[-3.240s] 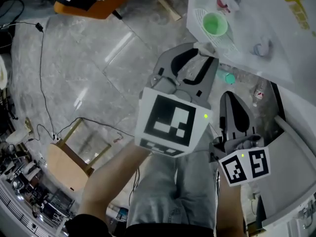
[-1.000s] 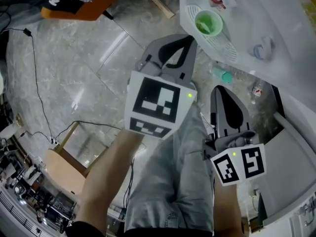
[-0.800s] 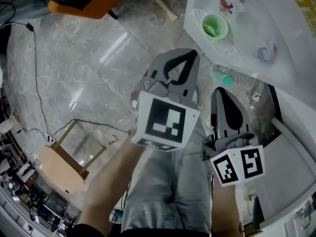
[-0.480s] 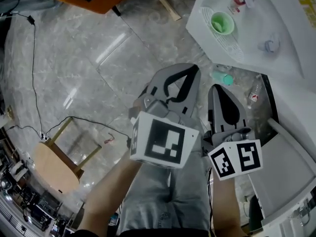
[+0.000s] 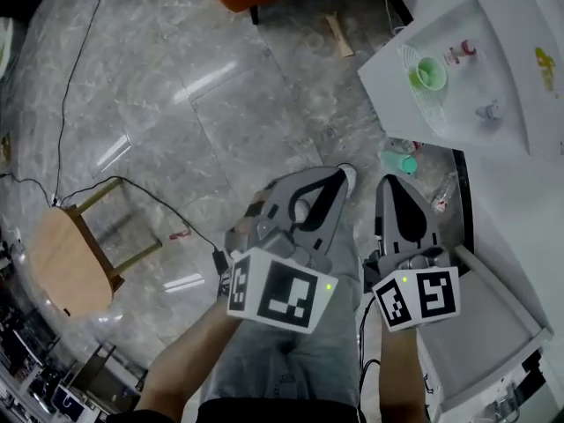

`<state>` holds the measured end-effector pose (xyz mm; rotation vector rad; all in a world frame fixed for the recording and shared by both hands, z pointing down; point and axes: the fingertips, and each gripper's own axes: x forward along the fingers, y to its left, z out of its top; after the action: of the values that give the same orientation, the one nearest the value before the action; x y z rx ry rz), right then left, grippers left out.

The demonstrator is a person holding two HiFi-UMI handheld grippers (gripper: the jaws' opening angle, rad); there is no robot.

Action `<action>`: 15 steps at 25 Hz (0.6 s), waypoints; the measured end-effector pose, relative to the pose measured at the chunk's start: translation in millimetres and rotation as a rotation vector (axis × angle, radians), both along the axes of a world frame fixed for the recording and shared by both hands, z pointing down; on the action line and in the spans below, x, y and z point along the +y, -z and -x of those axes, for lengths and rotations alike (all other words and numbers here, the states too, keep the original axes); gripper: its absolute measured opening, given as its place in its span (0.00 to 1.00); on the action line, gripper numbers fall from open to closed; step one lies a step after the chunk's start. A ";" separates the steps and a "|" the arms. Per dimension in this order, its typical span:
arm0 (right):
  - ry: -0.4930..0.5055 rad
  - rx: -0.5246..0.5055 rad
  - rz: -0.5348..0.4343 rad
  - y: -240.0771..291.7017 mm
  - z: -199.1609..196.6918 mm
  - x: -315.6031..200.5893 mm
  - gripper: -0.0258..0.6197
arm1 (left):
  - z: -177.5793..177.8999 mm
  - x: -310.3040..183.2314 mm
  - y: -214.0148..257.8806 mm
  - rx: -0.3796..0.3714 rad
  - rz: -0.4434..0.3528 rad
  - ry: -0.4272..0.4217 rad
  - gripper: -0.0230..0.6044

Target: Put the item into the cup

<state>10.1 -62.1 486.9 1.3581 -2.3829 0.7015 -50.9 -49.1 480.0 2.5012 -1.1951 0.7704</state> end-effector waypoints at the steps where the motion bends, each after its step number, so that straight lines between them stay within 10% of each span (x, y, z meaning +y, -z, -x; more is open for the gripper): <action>1: 0.002 0.002 -0.004 8.4 4.1 4.2 0.06 | 4.0 5.7 8.6 0.016 0.000 0.018 0.06; 15: 0.054 0.058 -0.160 213.6 26.2 76.7 0.06 | 24.5 62.8 187.3 0.243 -0.057 0.265 0.06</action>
<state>-16.1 14.6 273.3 1.3500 -2.4634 0.4593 -75.4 13.7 292.7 2.3299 -1.4343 0.3593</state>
